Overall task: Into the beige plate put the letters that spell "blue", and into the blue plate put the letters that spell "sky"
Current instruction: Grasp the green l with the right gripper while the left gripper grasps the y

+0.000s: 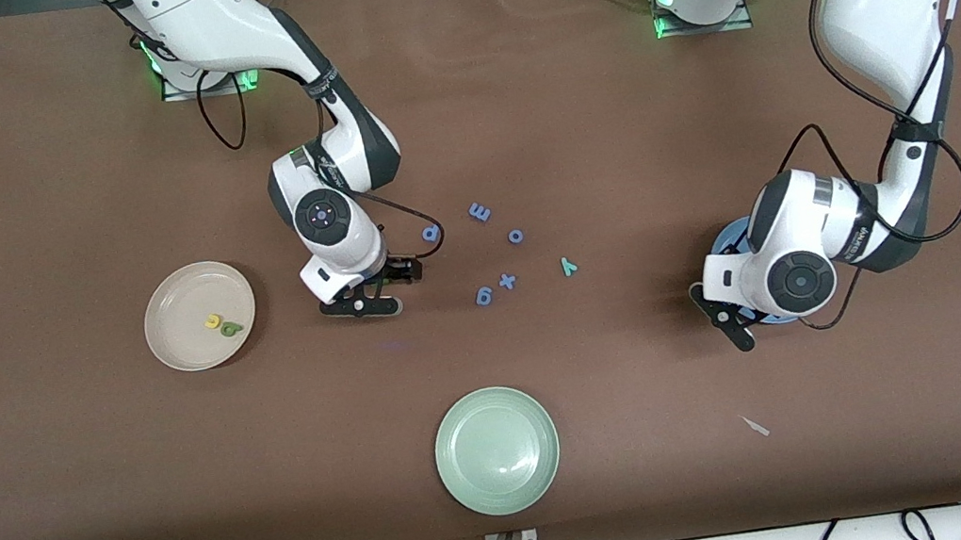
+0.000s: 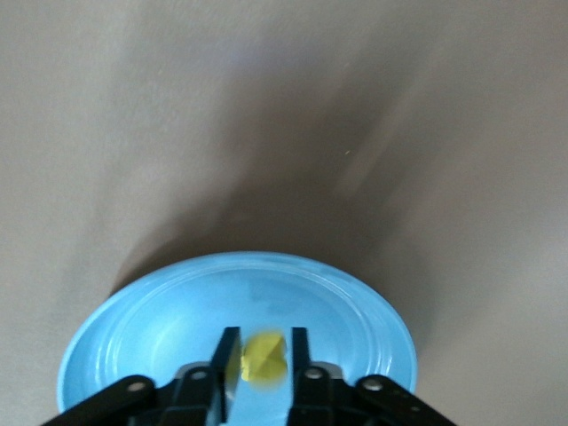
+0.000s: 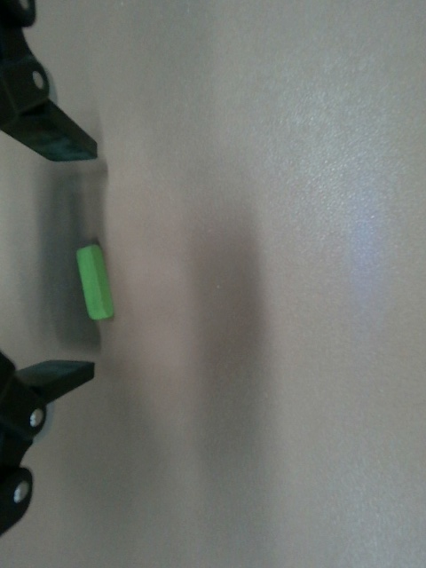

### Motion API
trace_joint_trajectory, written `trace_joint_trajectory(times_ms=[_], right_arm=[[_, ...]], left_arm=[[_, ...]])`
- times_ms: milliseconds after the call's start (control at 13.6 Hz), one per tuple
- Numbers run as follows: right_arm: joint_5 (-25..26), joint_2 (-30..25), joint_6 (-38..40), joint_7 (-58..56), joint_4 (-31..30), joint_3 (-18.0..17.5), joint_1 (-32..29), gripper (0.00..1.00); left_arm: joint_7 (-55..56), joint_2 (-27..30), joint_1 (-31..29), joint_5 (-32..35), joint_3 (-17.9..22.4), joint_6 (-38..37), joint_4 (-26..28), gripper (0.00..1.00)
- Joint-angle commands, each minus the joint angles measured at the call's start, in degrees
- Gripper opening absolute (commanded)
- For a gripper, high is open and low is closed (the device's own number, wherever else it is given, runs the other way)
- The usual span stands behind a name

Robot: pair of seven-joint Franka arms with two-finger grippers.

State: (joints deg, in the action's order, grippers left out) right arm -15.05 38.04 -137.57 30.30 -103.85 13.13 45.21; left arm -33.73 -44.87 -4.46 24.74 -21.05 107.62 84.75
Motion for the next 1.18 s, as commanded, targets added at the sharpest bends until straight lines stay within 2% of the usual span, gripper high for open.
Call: trace_joint_trajectory(times_ms=[0,147,294,441,588,735,1103], right_arm=[[-1.1,0.2,-0.2,-3.9,-0.1,0.6,0.4,0.98],[-1.4,0.1,-0.1,-5.9,-0.1,0.7,0.2,0.95],[-1.5,0.2,-0.1,-6.7,-0.1,0.7,0.1,0.87],[-1.5,0.1,0.1,-7.1,-0.1,0.7,0.0,0.78],[-1.5,0.2,0.2,-7.1,-0.1,0.7,0.0,0.64],[-1.6,0.1,0.4,-7.1,-0.1,0.7,0.0,0.61],[-1.7,0.0,0.5,-7.3,-0.8,0.7,0.0,0.52]], left_arm=[[2.3,3.7,1.5,1.6,-1.5,-0.3,2.3,1.0],[9.0,3.7,3.2,0.8,-2.8,-0.3,1.8,1.0],[23.8,3.4,7.1,0.8,-3.2,-0.2,1.6,1.0],[36.8,2.5,10.3,-0.9,-3.2,0.2,0.9,1.0],[47.5,2.2,12.5,-5.3,-3.1,3.0,0.6,1.0],[59.9,1.9,13.9,-5.8,-3.1,5.9,0.9,1.0],[81.0,0.3,15.6,-8.9,-3.1,14.3,2.1,1.0]])
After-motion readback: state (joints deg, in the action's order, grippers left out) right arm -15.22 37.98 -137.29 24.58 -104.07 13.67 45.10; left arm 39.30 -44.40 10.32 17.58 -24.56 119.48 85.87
